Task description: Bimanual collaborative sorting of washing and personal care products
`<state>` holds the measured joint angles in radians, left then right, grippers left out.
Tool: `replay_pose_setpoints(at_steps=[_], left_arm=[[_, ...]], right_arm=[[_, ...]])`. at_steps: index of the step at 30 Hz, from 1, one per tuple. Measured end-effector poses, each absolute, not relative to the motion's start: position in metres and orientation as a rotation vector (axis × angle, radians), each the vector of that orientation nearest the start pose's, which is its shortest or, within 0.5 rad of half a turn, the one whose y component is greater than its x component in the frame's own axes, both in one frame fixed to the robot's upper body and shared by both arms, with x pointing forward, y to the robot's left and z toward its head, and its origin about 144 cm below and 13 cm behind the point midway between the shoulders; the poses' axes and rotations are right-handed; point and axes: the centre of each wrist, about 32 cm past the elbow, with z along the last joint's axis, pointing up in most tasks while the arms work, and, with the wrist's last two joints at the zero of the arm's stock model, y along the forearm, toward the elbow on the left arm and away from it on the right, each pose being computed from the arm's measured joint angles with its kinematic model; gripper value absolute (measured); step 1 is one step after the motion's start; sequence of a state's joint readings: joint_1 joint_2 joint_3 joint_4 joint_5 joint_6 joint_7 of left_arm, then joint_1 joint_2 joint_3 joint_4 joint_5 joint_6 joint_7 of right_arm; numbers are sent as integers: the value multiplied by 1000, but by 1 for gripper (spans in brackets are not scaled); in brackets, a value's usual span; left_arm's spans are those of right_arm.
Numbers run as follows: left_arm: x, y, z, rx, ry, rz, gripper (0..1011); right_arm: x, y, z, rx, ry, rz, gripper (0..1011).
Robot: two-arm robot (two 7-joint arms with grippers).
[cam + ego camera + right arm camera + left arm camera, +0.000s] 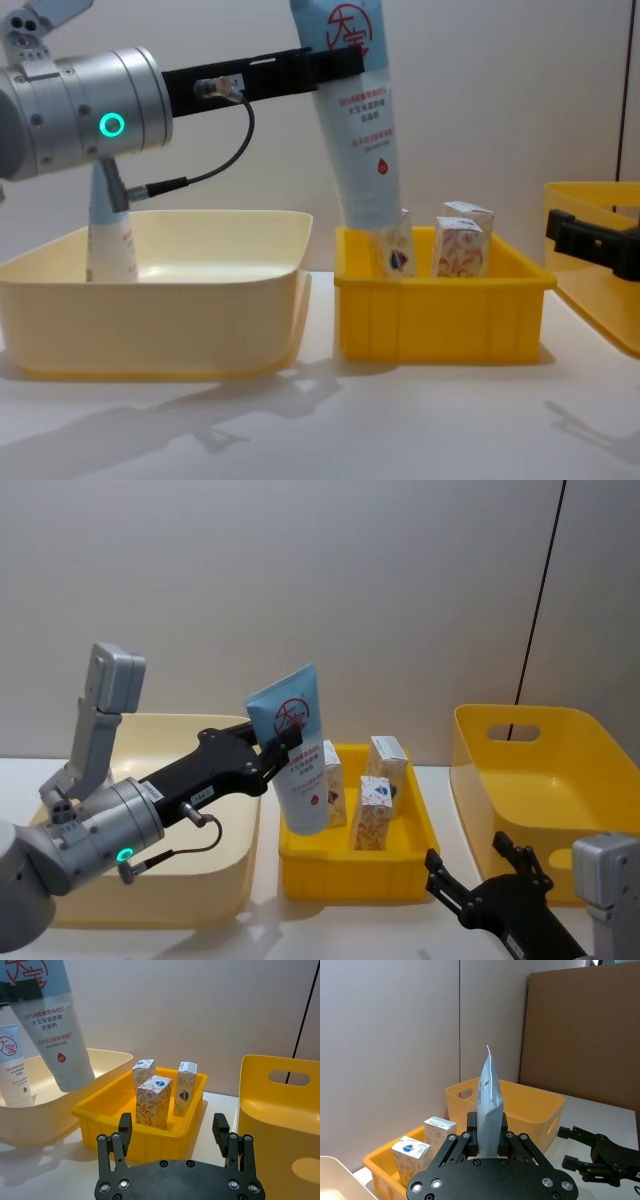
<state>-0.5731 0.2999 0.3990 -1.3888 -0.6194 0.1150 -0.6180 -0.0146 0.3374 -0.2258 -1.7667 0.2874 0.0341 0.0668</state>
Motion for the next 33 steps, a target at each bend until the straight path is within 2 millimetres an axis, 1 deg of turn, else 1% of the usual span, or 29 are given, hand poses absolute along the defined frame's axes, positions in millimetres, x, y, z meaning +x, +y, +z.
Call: replay_pose_setpoints(at_steps=[8,15,20,27,33], left_arm=[[585,210,1283,-201,-29,596,215],[585,209,1283,-199,-31,596,215],[585,208,1283,-199,-32,596,214],[585,208,1283,-198,-33,596,215],[585,207,1283,-198,-33,596,214]], right_arm=[[446,-237,1190,26,-79,-1213,1001],[455,-236,1193,29,-88,-1155,1001],[466,-233,1197,33,-100,-1093,1001],[488,-221,1205,50,-124,-1000,1001],[501,-212,1211,63,-142,-951,1001]])
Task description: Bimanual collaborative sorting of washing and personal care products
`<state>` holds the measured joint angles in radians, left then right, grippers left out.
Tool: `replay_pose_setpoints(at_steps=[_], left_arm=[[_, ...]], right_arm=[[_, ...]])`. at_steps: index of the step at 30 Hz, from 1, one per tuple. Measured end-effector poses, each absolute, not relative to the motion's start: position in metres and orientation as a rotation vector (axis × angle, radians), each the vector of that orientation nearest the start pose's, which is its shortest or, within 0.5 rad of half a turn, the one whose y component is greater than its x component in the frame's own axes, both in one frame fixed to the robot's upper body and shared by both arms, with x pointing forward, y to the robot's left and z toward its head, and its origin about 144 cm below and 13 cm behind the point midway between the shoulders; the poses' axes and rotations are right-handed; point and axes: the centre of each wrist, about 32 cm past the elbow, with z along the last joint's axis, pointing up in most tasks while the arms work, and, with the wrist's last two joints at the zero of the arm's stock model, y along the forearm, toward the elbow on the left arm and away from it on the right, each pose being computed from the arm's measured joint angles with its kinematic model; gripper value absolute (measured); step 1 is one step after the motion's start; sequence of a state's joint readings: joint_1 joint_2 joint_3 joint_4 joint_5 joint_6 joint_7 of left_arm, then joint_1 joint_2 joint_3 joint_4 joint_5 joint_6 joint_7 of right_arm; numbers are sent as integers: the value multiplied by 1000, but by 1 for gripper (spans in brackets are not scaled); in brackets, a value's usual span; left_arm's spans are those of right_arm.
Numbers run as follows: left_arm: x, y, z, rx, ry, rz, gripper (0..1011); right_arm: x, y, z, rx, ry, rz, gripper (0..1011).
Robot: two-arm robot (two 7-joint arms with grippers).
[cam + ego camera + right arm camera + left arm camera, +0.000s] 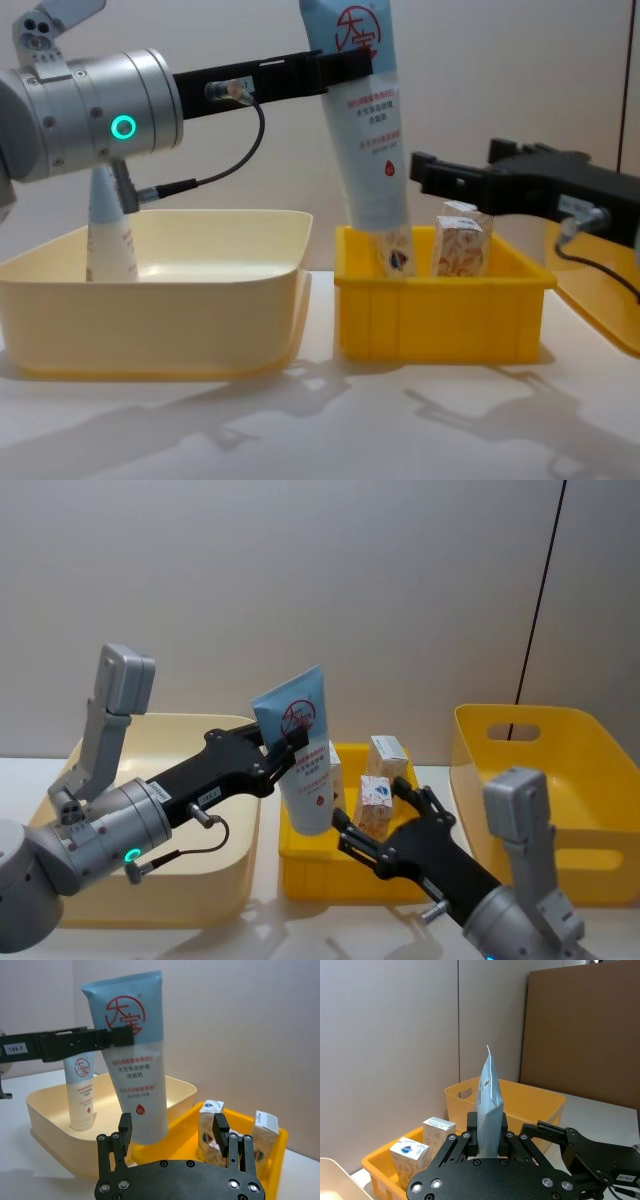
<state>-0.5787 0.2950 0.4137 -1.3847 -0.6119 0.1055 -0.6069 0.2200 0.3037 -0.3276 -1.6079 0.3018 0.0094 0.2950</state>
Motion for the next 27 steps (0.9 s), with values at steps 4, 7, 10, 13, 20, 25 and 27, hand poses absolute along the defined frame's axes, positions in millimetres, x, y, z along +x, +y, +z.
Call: replay_pose_setpoints(at_steps=[4,7,10,13,20,25,27], left_arm=[[585,207,1283,-198,-34,596,214],[585,207,1283,-198,-34,596,215],[585,207,1283,-198,-34,596,214],[585,207,1283,-198,-34,596,215],[585,207,1283,-198,-34,596,214],[585,207,1283,-198,-34,596,215],[585,207,1283,-198,-34,596,215]], right_arm=[[511,-204,1215,71,-155,-922,1002],[515,-200,1217,71,-161,-910,1001],[519,-196,1219,71,-166,-900,1001],[523,-191,1220,69,-171,-892,1001],[529,-180,1221,61,-177,-886,1001],[531,-174,1220,53,-180,-895,1001],[532,-173,1220,51,-181,-896,1001]])
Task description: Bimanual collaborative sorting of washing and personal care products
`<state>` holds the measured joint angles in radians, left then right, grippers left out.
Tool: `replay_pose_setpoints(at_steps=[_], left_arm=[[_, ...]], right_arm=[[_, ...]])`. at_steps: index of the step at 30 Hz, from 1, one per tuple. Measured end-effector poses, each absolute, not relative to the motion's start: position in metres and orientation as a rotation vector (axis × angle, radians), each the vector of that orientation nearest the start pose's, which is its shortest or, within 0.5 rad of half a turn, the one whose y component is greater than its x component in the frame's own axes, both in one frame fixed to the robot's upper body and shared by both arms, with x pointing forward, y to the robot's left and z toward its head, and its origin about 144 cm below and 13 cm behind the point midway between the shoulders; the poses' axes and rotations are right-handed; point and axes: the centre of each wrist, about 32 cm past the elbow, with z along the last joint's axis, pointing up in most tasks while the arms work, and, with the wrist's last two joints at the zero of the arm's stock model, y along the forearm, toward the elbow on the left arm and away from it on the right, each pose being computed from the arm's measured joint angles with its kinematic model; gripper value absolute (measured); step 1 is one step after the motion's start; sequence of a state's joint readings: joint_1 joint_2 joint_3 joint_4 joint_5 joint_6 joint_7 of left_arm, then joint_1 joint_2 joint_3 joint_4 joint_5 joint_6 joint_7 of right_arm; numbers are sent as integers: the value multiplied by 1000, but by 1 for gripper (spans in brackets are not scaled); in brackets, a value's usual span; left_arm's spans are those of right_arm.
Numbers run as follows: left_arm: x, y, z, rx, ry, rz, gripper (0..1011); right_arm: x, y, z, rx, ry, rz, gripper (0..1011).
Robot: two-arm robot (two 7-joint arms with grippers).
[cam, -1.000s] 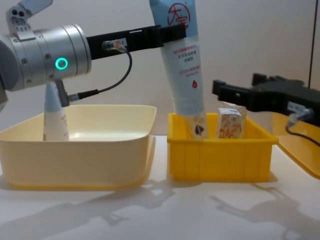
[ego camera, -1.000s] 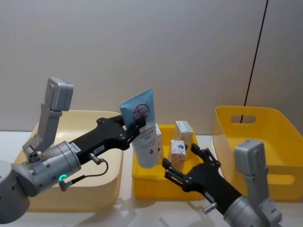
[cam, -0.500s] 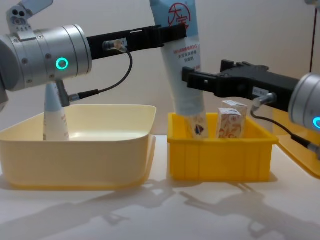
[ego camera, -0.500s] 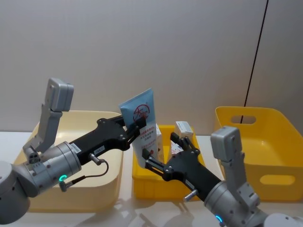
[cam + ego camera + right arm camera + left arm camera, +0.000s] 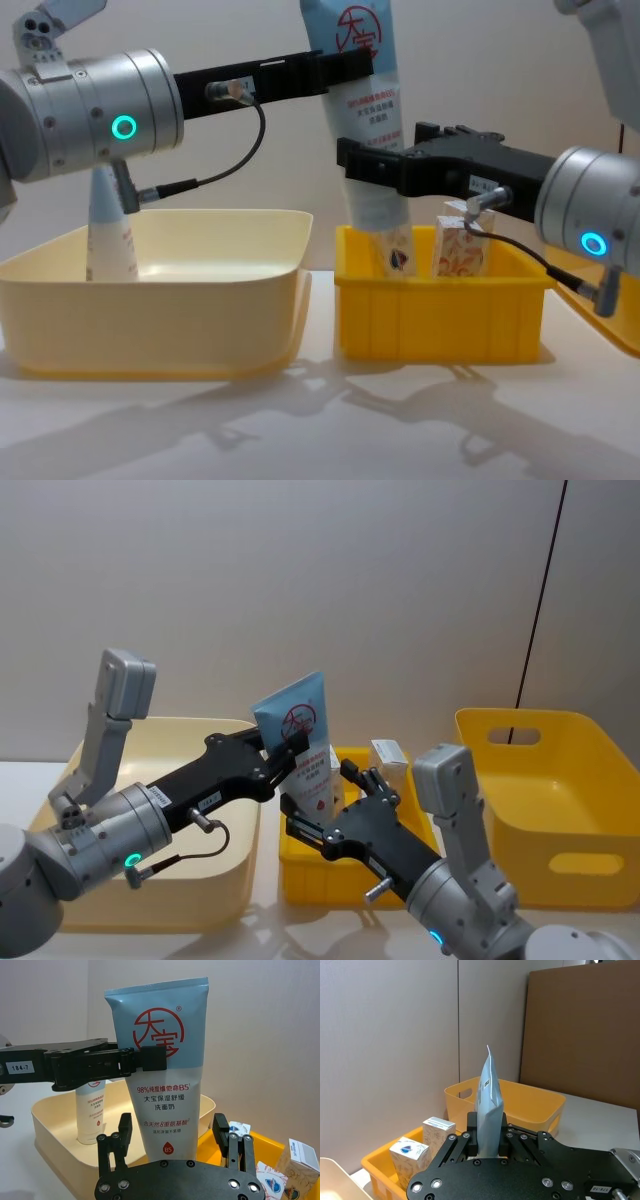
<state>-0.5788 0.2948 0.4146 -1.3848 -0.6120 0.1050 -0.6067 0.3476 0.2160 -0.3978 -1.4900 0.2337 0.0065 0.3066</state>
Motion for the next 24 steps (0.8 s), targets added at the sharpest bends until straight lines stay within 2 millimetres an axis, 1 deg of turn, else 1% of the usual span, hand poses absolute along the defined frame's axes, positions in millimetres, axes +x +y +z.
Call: replay_pose_setpoints(at_steps=[6,17,20,24], left_arm=[[585,207,1283,-198,-34,596,215],[585,207,1283,-198,-34,596,214],[585,207,1283,-198,-33,596,215],[585,207,1283,-198,-33,596,215]], right_arm=[[533,-168,1220,45,-183,-902,1001],[535,-164,1220,40,-185,-906,1001],[535,-164,1219,39,-185,-907,959],[535,-163,1219,38,-185,-907,860]])
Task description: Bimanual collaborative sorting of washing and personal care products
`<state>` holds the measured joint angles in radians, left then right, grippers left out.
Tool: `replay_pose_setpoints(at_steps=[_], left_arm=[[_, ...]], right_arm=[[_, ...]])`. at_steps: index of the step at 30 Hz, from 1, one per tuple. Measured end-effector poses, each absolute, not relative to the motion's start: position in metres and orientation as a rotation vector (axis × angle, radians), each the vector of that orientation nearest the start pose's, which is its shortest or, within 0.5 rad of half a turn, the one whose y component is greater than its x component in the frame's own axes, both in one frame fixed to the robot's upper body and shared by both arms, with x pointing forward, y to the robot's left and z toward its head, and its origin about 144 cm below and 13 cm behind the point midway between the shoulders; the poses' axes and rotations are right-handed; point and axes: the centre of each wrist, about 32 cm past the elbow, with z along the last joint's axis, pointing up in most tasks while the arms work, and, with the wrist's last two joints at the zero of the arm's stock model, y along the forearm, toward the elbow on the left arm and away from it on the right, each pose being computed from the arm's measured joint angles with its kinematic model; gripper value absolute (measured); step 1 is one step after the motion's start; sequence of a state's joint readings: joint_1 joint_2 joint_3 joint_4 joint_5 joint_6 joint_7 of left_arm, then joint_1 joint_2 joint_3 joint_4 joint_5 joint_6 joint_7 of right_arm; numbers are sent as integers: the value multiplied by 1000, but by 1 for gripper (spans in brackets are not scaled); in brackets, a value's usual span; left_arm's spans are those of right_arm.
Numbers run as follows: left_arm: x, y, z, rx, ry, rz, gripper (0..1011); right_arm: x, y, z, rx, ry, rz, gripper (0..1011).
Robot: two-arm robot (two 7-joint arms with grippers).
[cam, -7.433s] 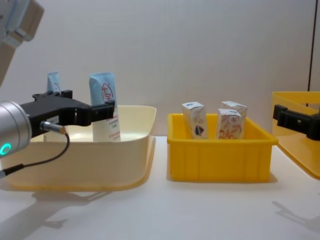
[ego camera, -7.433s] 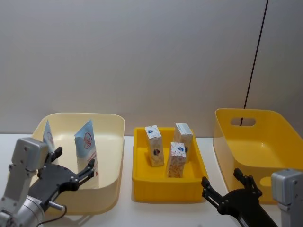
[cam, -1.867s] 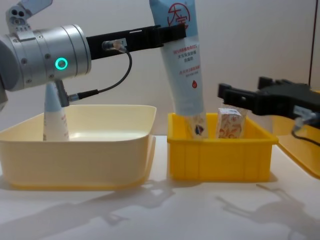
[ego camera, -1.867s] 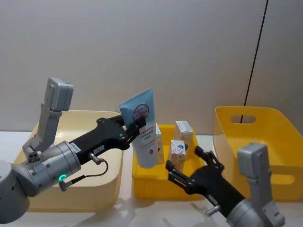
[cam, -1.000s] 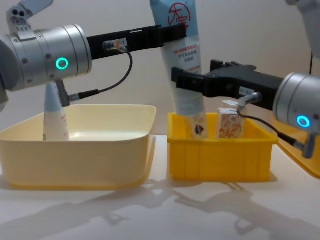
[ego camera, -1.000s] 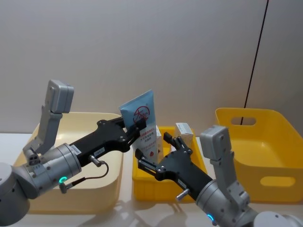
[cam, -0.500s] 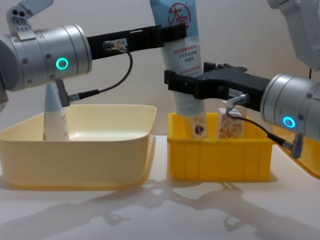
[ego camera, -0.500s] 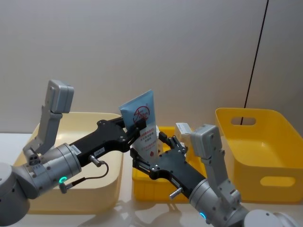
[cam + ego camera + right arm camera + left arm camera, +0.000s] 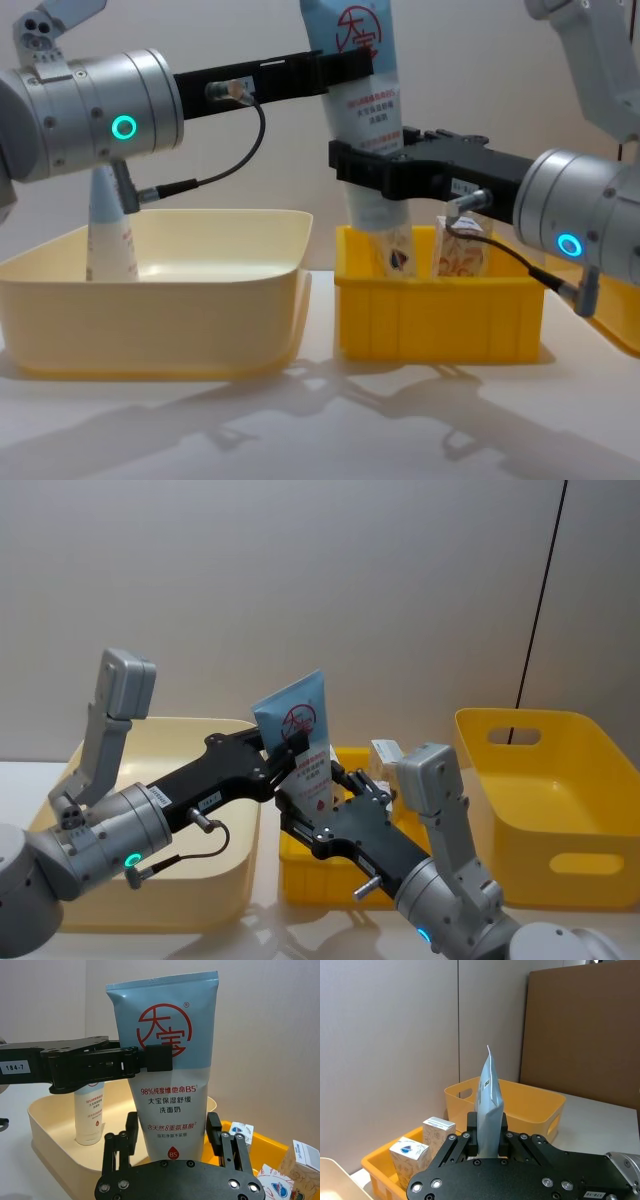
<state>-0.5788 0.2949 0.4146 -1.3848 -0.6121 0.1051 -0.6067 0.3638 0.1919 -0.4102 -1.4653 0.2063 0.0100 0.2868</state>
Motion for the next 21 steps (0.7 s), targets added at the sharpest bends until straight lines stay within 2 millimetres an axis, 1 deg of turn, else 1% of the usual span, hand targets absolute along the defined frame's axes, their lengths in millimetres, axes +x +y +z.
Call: replay_pose_setpoints(at_steps=[1,2,4,5,10,15,16,17,18,21], left_arm=[[585,207,1283,-198,-34,596,215],[585,207,1283,-198,-33,596,215],[585,207,1283,-198,-33,596,215],[585,207,1283,-198,-33,596,215],[585,207,1283,-198,-34,596,214],[585,207,1283,-198,-34,596,226],[585,207,1283,-199,-33,595,264],[585,207,1283,-199,-33,595,281],[585,207,1283,-199,-33,595,336],[585,207,1283,-199,-33,595,393]], right_arm=[[535,-163,1219,38,-185,-907,860],[535,-163,1219,38,-186,-907,810],[535,-162,1219,38,-186,-907,762],[535,-162,1219,38,-186,-907,762],[536,-162,1219,37,-186,-908,699],[536,-162,1219,37,-186,-908,672],[536,-162,1219,37,-186,-908,661],[536,-162,1219,37,-186,-908,661],[536,-162,1219,37,-186,-908,652],[536,-162,1219,37,-186,-909,632]])
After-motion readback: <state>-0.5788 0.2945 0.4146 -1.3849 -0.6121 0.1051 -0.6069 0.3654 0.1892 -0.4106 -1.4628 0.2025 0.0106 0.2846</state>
